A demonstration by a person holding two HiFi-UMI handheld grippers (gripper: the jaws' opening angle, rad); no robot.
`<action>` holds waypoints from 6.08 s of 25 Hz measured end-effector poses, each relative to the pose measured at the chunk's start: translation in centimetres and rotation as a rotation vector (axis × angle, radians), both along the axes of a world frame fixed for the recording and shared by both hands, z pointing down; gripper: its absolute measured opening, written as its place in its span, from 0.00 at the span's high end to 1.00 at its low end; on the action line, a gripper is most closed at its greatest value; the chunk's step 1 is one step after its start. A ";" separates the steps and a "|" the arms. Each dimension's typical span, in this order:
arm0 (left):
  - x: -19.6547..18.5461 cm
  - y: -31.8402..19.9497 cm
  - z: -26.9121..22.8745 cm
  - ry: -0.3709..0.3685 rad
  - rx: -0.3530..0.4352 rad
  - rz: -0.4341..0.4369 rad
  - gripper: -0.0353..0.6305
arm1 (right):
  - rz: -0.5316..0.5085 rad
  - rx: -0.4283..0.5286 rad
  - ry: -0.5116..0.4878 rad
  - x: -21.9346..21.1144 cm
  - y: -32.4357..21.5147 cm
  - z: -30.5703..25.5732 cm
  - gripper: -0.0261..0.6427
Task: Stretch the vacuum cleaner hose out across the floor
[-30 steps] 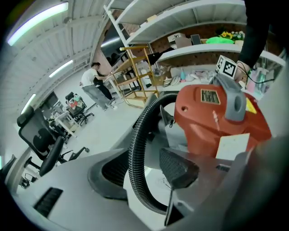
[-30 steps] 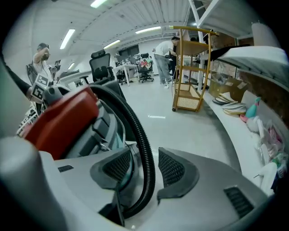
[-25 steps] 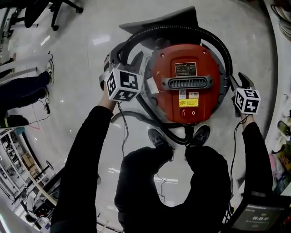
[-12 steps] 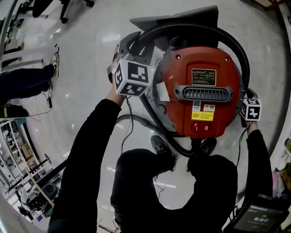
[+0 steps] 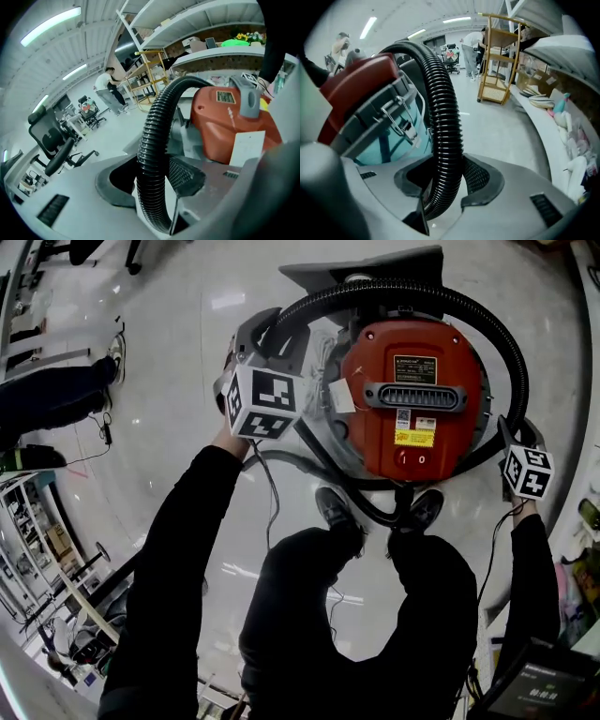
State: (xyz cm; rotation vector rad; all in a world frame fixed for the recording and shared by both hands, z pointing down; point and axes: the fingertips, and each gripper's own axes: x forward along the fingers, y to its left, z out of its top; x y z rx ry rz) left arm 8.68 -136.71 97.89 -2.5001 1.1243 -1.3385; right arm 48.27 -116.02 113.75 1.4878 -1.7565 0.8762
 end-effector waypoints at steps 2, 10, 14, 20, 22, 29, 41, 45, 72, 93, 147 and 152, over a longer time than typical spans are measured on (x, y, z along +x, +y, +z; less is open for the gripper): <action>0.4 1.8 -1.5 0.006 -0.020 0.026 0.66 | 0.033 0.013 0.018 0.8 0.7 -3.1 0.68; -1.8 9.1 -8.9 0.008 -0.062 0.014 0.66 | 0.036 -0.002 0.036 -0.1 6.3 -14.9 0.69; -2.6 12.2 -14.6 0.057 -0.078 -0.008 0.66 | 0.034 0.045 0.070 -1.0 7.7 -21.8 0.69; -4.4 18.3 -23.1 0.086 -0.089 -0.086 0.66 | -0.009 0.086 0.139 -1.2 9.6 -32.1 0.69; -5.3 21.0 -25.0 0.075 -0.113 -0.104 0.66 | -0.035 0.086 0.165 -1.5 10.4 -35.7 0.69; -6.9 30.7 -30.6 0.022 -0.213 -0.134 0.66 | -0.033 0.077 0.273 -1.5 15.0 -49.3 0.69; -11.3 31.9 -32.5 -0.047 -0.268 -0.119 0.66 | -0.201 0.263 0.710 -6.4 9.4 -70.6 0.68; -11.9 31.6 -34.5 0.007 -0.229 -0.101 0.66 | -0.242 0.271 0.788 -8.5 8.5 -71.5 0.67; 4.6 17.0 -53.0 0.060 0.144 0.369 0.53 | -0.645 0.526 0.820 -22.0 1.8 -80.0 0.68; 1.0 11.0 -54.8 0.058 -0.107 -0.082 0.66 | -0.225 0.303 -0.006 -8.2 6.0 -62.4 0.44; -29.2 49.5 -54.3 0.784 -0.183 -0.146 0.70 | -0.842 0.557 0.516 -59.1 -11.6 -77.9 0.68; -29.9 49.4 -54.7 0.927 -0.213 -0.198 0.71 | -0.940 0.548 0.826 -62.0 -10.2 -73.6 0.55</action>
